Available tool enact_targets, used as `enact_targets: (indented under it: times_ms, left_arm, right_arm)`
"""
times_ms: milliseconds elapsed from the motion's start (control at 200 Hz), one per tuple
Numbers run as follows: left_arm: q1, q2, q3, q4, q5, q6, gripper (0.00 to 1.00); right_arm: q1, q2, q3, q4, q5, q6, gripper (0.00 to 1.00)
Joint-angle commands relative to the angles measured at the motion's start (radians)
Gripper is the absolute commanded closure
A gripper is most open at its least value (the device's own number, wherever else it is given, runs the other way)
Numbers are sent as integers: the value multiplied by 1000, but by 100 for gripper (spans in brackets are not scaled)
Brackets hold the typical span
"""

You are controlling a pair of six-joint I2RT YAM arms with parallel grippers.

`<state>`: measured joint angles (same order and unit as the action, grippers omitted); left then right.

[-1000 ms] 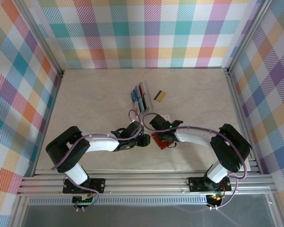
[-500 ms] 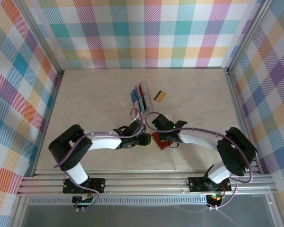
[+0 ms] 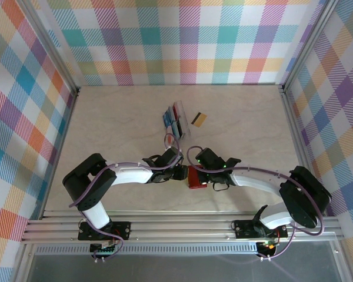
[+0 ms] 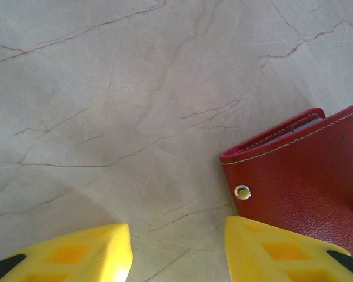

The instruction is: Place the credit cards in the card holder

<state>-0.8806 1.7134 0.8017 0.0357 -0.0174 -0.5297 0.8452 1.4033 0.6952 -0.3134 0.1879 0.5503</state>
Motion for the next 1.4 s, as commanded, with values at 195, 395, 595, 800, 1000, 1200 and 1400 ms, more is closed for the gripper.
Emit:
enact_targets:
  times_ms: [195,395,595,800,1000,1200,1400]
  left_arm:
    - [-17,146,-5,255,178,3,53]
    - [-17,143,-11,260,178,3,54]
    - [-17,144,-13,262,179,2,54]
    - [-15,150,-11,265,181,0,54]
    - [-15,153,-9,267,186,-2,55]
    - [-16,152,-14,268,185,-2,55]
    - [-16,163,-7,268,189,-3,55]
  right_arm:
    - [-9,-60,-5,-4,-5,28,74]
    - [-11,-57,-2,-4,-2,29,77]
    - [-12,-38,7,-17,29,29,82]
    - [-11,-23,16,-16,38,27,69]
    - [-11,-1,24,3,18,22,66]
    - [-11,-6,23,-3,39,30,79]
    - [-5,-43,17,-14,42,34,74]
